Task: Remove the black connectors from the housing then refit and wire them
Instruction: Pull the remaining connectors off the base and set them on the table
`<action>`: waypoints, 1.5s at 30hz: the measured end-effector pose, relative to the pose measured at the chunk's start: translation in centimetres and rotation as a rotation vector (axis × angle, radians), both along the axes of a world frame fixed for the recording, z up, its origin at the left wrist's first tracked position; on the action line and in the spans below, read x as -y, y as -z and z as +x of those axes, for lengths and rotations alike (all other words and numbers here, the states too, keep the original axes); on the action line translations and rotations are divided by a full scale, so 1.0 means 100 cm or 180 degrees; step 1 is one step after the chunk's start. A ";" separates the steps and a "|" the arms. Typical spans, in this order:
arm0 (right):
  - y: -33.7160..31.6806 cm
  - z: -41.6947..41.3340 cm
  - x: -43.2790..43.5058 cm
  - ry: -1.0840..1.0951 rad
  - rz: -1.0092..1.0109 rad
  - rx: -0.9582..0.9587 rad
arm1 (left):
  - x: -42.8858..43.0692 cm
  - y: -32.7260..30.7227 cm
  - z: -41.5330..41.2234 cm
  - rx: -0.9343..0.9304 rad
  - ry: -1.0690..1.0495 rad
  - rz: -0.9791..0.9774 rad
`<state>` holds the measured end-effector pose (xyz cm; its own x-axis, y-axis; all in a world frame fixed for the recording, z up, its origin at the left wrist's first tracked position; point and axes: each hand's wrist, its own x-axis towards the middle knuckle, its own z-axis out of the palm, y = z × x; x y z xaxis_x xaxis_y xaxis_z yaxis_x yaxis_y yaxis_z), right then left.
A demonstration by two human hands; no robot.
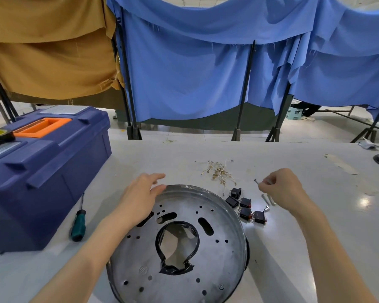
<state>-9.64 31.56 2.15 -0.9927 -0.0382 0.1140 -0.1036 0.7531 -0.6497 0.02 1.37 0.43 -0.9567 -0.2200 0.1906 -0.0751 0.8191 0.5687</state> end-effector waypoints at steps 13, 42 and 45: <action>-0.040 0.058 0.056 -0.1923 -0.1018 -0.0497 | -0.078 -0.039 0.016 -0.0715 0.0946 0.1269; -0.006 0.031 0.052 -0.1525 0.0117 0.0372 | -0.068 -0.002 -0.017 -0.0133 0.0629 -0.0324; -0.006 0.031 0.052 -0.1524 0.0043 0.0393 | -0.072 -0.003 -0.016 -0.0237 0.0787 -0.0172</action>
